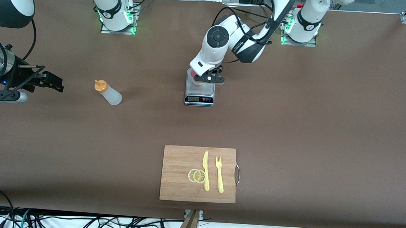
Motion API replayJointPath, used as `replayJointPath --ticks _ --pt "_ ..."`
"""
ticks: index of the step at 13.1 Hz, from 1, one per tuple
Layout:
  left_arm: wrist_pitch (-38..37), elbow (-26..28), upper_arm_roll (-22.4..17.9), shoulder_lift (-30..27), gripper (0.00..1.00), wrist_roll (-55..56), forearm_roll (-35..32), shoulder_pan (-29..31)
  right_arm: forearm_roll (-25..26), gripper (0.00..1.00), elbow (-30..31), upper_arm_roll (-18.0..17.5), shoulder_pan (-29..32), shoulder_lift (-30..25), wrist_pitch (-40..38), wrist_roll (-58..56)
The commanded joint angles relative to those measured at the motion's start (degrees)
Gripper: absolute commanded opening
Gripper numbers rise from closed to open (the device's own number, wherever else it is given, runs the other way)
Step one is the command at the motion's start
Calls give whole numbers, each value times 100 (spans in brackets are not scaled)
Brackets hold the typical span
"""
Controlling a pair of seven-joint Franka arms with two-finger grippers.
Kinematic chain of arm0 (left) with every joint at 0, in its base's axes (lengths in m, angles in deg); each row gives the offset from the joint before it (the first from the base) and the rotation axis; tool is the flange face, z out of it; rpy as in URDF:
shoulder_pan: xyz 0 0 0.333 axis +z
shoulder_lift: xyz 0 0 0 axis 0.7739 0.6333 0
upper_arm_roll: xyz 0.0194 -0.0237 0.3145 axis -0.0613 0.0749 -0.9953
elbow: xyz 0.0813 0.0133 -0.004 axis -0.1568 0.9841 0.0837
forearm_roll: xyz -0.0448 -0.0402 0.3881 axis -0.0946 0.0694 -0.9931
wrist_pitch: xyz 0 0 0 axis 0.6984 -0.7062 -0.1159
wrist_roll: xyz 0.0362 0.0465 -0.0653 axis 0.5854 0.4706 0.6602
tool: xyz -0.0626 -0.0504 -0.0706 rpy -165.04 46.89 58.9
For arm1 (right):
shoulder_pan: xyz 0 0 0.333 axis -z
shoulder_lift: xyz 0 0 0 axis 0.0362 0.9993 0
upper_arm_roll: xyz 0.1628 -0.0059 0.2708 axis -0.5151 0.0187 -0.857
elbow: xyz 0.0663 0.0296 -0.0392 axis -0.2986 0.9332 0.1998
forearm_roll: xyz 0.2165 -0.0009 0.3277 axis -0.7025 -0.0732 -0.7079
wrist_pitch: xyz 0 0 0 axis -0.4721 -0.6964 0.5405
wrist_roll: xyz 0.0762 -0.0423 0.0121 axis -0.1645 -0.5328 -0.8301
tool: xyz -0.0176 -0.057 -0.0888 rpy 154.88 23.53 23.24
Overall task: Add sauce to pink cup with both arms
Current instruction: 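Carry the pink cup with the left gripper onto the scale, then open the left gripper and withdraw it from the cup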
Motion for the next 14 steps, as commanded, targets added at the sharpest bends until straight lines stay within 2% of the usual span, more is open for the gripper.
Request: replayJointPath --ticks 1,2,3,6,9,12,14 --pt "9 -163 -97 60 65 -3 134 -29 -50 100 -135 -14 25 51 -81 -3" --pt "-78 -285 -106 42 87 -20 143 41 80 100 -135 -23 -44 60 -55 24" --pt "-183 -365 -106 -10 100 -55 195 111 125 100 -135 -49 -54 60 -80 -2" --pt "-1006 -916 -115 -186 100 -117 345 558 47 100 -127 -49 -36 51 -107 -55" --pt "-2168 -1612 -246 -370 100 -1020 319 1261 46 100 -92 -49 -27 51 -334 15" --pt "-2591 -1701 -554 -783 100 -1425 161 1780 38 100 -39 -23 34 69 -414 -553" --pt "-2776 -1701 -563 -985 100 -1733 -434 2149 38 100 -30 -14 147 86 -493 -1273"
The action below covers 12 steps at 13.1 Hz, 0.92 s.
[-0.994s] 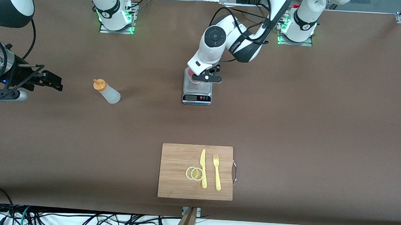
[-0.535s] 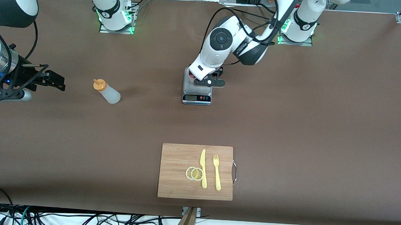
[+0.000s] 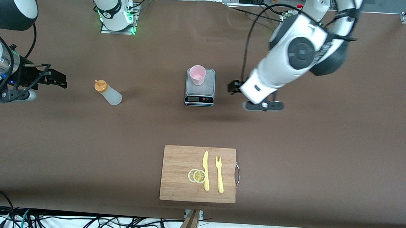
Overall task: Add sauce to pink cup with both arms
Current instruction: 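Open the left gripper and withdraw it from the cup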
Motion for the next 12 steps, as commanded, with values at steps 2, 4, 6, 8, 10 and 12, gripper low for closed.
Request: replayJointPath --ticks 2,4,6,8,10,12 --pt "-514 23 38 -385 100 -890 -655 795 -145 100 5 -3 313 129 -471 -1692" --pt "-821 -55 38 -535 100 -1593 -664 1453 -592 100 224 6 638 252 -657 -2967" --pt "-1155 -248 64 -571 100 -2174 -769 2095 -858 100 627 15 797 244 -632 -4320" --pt "-1498 -459 82 -597 100 -2719 -1049 2431 -1321 100 917 154 894 218 -649 -5725" --pt "-1666 -513 117 -763 100 -2757 -1025 2791 -1840 100 1339 409 903 217 -640 -7124" --pt "-1693 -504 326 -808 100 -2722 -981 3055 -2324 100 1691 656 929 252 -675 -8302"
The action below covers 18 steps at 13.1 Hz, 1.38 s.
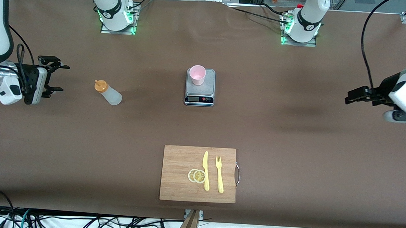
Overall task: Add sauce to pink cup with both arms
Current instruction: 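Reach the right gripper to the sauce bottle and grasp it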
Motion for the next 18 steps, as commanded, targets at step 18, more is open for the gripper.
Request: replayJointPath --ticks 18 --pt "-227 -54 915 -21 100 313 -424 528 -3755 99 423 204 977 2826 -423 -7424"
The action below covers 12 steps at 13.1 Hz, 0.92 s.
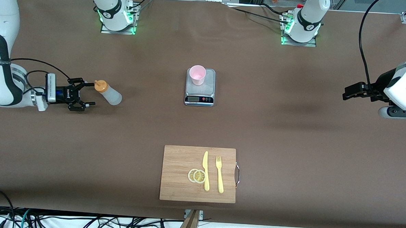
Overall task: Add sauce to pink cup with both arms
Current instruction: 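Reach the right gripper to the sauce bottle and grasp it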
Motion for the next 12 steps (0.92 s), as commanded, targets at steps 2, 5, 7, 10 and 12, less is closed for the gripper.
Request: replayJointPath --ticks 2,5,7,10,12 --pt "-91 -70 35 4 100 48 -120 4 -178 99 -136 -46 -35 466 -445 -236" --pt "-91 -70 35 4 100 48 -120 -5 -178 99 -136 -46 -97 694 -683 -236" --pt "-91 -70 35 4 100 48 -120 12 -178 79 -180 -116 -229 809 -744 -236" --pt "-91 -70 35 4 100 48 -120 21 -240 11 -346 -239 -247 783 -771 61" --pt "-91 -70 35 4 100 40 -111 21 -257 7 -479 -300 -377 731 -981 623"
